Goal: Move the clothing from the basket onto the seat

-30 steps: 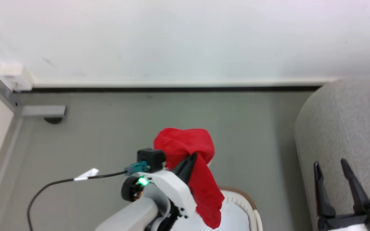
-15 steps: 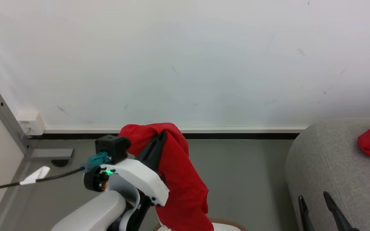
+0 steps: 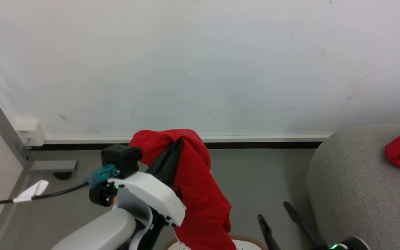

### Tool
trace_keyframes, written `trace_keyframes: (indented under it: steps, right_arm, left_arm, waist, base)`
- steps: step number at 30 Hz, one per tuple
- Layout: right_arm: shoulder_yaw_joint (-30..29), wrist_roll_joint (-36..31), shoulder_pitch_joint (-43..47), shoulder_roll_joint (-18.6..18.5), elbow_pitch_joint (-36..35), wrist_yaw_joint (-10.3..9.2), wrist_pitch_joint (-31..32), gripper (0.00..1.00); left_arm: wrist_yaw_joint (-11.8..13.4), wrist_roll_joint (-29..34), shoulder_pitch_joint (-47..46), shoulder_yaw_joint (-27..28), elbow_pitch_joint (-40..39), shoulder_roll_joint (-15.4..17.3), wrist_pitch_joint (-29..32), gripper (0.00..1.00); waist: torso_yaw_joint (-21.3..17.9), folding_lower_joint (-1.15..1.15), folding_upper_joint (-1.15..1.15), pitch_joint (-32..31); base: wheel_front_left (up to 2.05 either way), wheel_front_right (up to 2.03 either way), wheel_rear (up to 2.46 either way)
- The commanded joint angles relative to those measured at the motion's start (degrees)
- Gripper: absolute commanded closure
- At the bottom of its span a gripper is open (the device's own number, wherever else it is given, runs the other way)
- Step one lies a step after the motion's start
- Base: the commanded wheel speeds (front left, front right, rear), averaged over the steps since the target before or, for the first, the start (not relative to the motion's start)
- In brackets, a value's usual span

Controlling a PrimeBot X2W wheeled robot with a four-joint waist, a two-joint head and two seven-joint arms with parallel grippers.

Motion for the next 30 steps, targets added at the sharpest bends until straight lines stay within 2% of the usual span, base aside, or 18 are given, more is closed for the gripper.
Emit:
trace_keyframes:
  steps: [1, 7, 15, 20, 21, 22, 25, 30]
  right_arm:
    - [3.0, 0.5, -1.7, -0.7, 0.1, -0.13, 1.0, 0.00]
    - [11.0, 1.0, -8.4, -1.2, 4.5, -0.13, 2.6, 0.00]
    - [13.5, -1.0, -18.9, 0.1, 18.3, -0.13, 0.5, 0.00]
    - [18.1, 6.5, -23.6, 0.2, 25.5, -0.13, -0.5, 0.00]
    - [19.4, 8.0, -24.5, 0.2, 26.3, -0.13, -0.7, 0.52]
    - [20.6, 10.4, -25.1, 0.2, 26.7, -0.13, -1.1, 1.00]
    - [22.7, 14.5, -26.4, 0.1, 27.7, -0.13, -2.0, 1.00]
    - [22.2, 16.8, -27.5, 0.1, 28.8, -0.13, -2.7, 1.00]
  left_arm:
    - [0.3, 1.0, -0.7, -0.1, -0.5, -0.4, 0.3, 1.00]
    - [0.1, 1.9, -2.1, -1.6, -0.8, -1.9, 1.2, 1.00]
    - [-0.5, 2.5, -3.3, -4.0, -1.1, -4.2, 2.4, 1.00]
    - [-1.0, 2.7, -4.0, -5.0, -1.3, -5.6, 3.0, 1.00]
    - [-1.0, 2.6, -4.1, -5.1, -1.2, -5.9, 2.9, 1.00]
    - [-1.1, 2.5, -4.0, -5.1, -1.0, -6.0, 2.8, 1.00]
    - [-0.9, 2.1, -3.3, -5.1, -0.5, -5.8, 2.8, 1.00]
    - [-0.7, 1.8, -2.5, -5.1, 0.1, -5.1, 2.7, 1.00]
  waist:
    - [0.0, 0.01, 0.00, 0.2]
    - [0.6, 0.01, 0.00, 0.4]
    - [1.9, 0.01, 0.00, 0.3]
    - [3.0, 0.01, 0.00, 0.3]
    - [3.2, 0.01, 0.00, 0.3]
    - [3.4, 0.01, 0.00, 0.3]
    - [3.6, 0.01, 0.00, 0.4]
    - [3.2, 0.01, 0.00, 0.6]
  base:
    - [0.00, 0.00, 0.00]
    - [0.00, 0.00, 0.00]
    - [0.00, 0.00, 0.00]
    - [0.00, 0.00, 0.00]
    - [0.00, 0.00, 0.00]
    - [0.00, 0.00, 0.00]
    - [0.00, 0.00, 0.00]
    - [0.00, 0.00, 0.00]
